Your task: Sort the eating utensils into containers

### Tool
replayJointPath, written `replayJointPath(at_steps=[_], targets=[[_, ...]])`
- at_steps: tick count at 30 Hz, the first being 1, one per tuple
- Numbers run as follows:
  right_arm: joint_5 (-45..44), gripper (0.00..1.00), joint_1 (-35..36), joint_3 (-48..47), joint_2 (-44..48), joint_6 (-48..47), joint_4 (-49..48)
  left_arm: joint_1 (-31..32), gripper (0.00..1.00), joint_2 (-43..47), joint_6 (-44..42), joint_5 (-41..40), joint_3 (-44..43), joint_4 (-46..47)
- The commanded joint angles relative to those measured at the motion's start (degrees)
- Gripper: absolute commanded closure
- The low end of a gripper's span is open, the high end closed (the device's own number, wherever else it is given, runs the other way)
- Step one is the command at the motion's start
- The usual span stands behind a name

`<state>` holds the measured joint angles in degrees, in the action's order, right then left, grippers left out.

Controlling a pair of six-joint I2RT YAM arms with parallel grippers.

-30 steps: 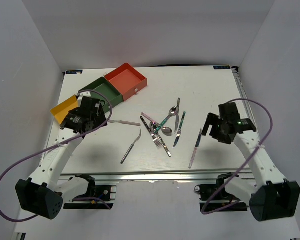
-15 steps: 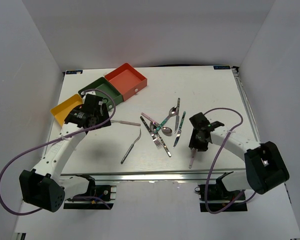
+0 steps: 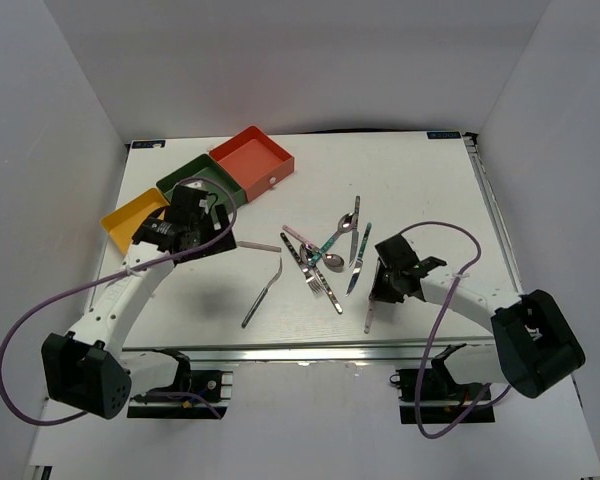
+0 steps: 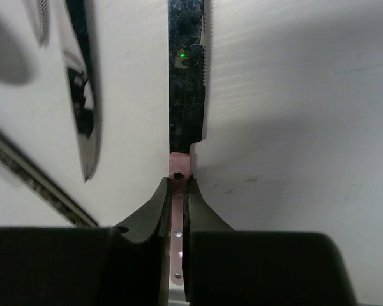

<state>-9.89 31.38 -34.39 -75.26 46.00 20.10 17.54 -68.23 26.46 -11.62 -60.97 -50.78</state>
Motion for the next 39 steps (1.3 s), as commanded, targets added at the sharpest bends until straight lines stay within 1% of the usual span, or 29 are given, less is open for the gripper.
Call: replayJointPath(at_steps=[1, 2, 3, 4, 5, 6, 7, 10, 13, 17, 20, 21, 23, 24, 25, 26, 27, 28, 30, 33, 34, 37, 38, 39], targets=[[8.9, 1.00, 1.9, -0.6, 3.0, -8.5, -1.9, 0.9, 0.02, -1.4, 5.6, 18.5, -0.9, 8.4], [12.4, 1.00, 2.3, -1.5, 4.3, -10.5, -5.7, 1.4, 0.02, -1.6, 7.3, 22.1, -0.6, 11.2], [17.4, 1.00, 2.7, -4.0, 6.1, -11.8, -6.8, 2.1, 0.02, -2.1, 9.3, 25.5, -0.4, 14.1], [19.3, 1.00, 3.5, -5.6, 6.4, -12.9, -7.3, 4.2, 0.02, -2.3, 13.4, 29.7, -0.3, 20.5], [20.5, 1.00, 4.0, -7.4, 6.4, -14.3, -7.4, 5.8, 0.02, -2.5, 15.1, 30.5, -0.6, 23.8], [21.7, 1.00, 4.6, -11.6, 5.9, -14.6, -5.3, 7.1, 0.02, -3.0, 16.5, 30.9, -1.0, 26.5], [21.8, 1.00, 6.0, -13.8, 4.7, -15.0, -4.3, 9.4, 0.02, -4.2, 18.3, 30.7, -1.6, 30.0], [19.9, 1.00, 9.8, -20.9, 2.9, -15.2, -1.2, 10.6, 0.03, -7.3, 21.5, 29.6, -3.1, 32.3], [20.0, 1.00, 12.0, -25.8, 1.4, -14.0, -0.4, 10.7, 0.07, -8.8, 23.3, 29.5, -3.0, 34.3], [18.5, 1.00, 15.4, -30.3, 0.0, -13.7, -0.1, 10.8, 0.10, -8.8, 24.2, 28.4, -2.0, 35.1], [19.5, 1.00, 16.7, -33.2, -2.0, -13.8, 0.9, 10.8, 0.14, -9.0, 24.4, 28.7, -1.3, 35.7], [19.8, 1.00, 17.0, -33.7, -2.9, -13.9, 1.2, 10.8, 0.18, -9.0, 24.8, 29.3, -1.0, 36.3], [20.0, 1.00, 18.1, -34.9, -3.6, -14.0, 0.9, 10.8, 0.22, -9.0, 25.4, 29.7, -0.5, 37.6], [20.4, 1.00, 18.6, -35.4, -4.3, -14.1, 0.9, 10.8, 0.33, -9.2, 25.6, 30.2, -0.4, 38.2], [20.5, 1.00, 19.0, -35.7, -4.5, -14.1, 0.8, 10.8, 0.39, -9.3, 25.7, 30.3, -0.3, 38.3], [20.4, 1.00, 19.2, -36.4, -4.8, -14.1, 0.8, 10.8, 0.48, -9.4, 25.7, 30.3, -0.3, 38.2], [20.3, 1.00, 19.3, -36.5, -5.1, -14.1, 0.6, 10.8, 0.61, -9.6, 25.6, 30.4, -0.3, 37.8], [20.3, 1.00, 19.3, -36.6, -5.2, -13.9, 0.6, 10.8, 0.67, -9.6, 25.2, 30.7, -0.4, 37.6], [20.3, 1.00, 19.3, -36.9, -5.2, -13.8, 0.3, 10.8, 0.76, -9.8, 24.8, 30.7, -0.4, 36.4], [20.2, 1.00, 19.3, -37.5, -5.4, -13.8, 0.0, 10.8, 0.97, -10.0, 23.8, 30.1, -0.6, 34.2], [20.1, 1.00, 19.3, -37.8, -5.5, -13.9, 0.1, 10.8, 1.00, -10.3, 22.9, 30.0, -0.9, 33.3], [18.9, 1.00, 19.2, -38.8, -5.6, -14.8, 1.2, 10.7, 1.00, -10.2, 21.1, 26.2, -2.7, 28.8], [17.0, 0.88, 19.2, -39.2, -5.6, -14.9, 1.8, 10.3, 1.00, -10.1, 20.6, 21.6, -3.4, 27.1], [16.0, 0.59, 18.8, -39.4, -5.5, -14.8, 2.5, 9.8, 1.00, -10.0, 20.1, 18.8, -5.4, 22.4]])
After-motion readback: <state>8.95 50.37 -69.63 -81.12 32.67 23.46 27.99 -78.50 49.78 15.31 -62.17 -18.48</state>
